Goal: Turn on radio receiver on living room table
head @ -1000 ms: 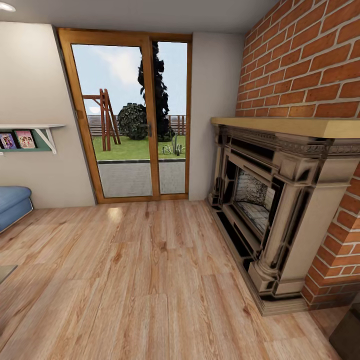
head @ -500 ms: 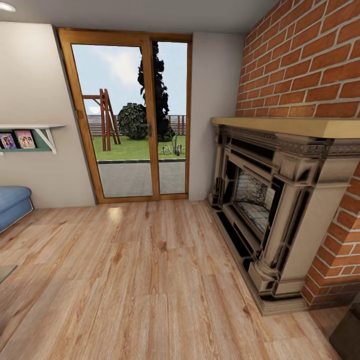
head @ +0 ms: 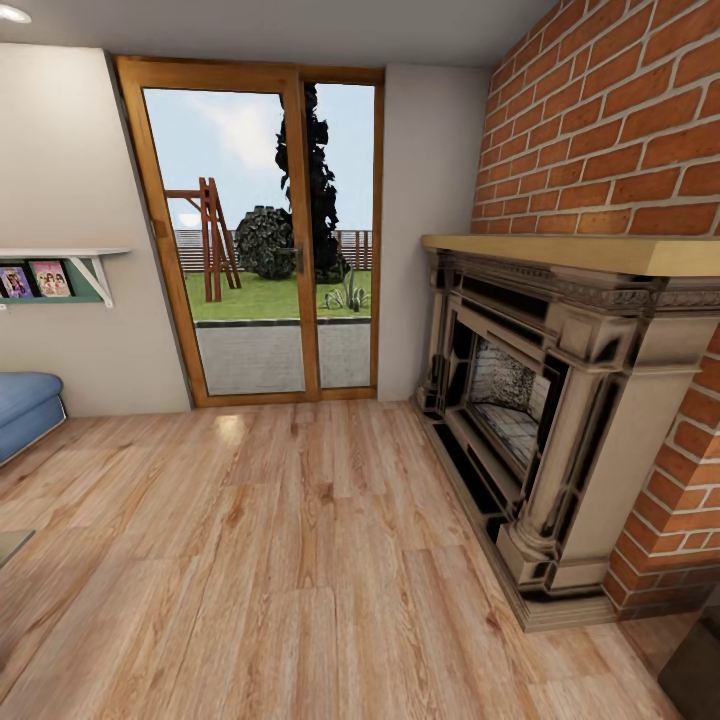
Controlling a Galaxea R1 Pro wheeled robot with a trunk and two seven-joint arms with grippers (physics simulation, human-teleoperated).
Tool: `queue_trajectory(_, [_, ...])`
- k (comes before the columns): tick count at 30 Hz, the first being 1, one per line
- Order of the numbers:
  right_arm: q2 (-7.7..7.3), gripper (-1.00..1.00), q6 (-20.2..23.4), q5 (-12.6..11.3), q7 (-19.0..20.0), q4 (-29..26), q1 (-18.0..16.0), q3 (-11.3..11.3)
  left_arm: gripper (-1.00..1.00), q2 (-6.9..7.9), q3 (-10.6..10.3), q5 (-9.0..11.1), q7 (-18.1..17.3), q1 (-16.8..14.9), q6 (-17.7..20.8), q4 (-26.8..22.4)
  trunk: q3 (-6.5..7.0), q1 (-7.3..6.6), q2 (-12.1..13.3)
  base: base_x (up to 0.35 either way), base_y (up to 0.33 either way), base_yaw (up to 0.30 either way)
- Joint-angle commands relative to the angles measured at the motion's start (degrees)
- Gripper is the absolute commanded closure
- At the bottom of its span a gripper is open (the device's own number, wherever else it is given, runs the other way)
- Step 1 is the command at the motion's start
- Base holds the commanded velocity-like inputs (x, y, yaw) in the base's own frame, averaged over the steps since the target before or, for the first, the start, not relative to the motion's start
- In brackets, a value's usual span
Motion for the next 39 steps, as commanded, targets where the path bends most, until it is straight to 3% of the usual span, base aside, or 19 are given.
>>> queue_trajectory(1, [0.0, -1.0, 0.0, 0.0, 0.0, 0.0, 0.0, 0.0, -1.0, 0.0, 0.0, 0.0, 0.0, 0.0, 0.0, 0.0, 0.0, 0.0, 0.0, 0.0, 0.0, 0.0])
queue_trajectory(39, [0.0, -1.0, 0.0, 0.0, 0.0, 0.0, 0.0, 0.0, -1.0, 0.0, 0.0, 0.0, 0.0, 0.0, 0.0, 0.0, 0.0, 0.0, 0.0, 0.0, 0.0, 0.0])
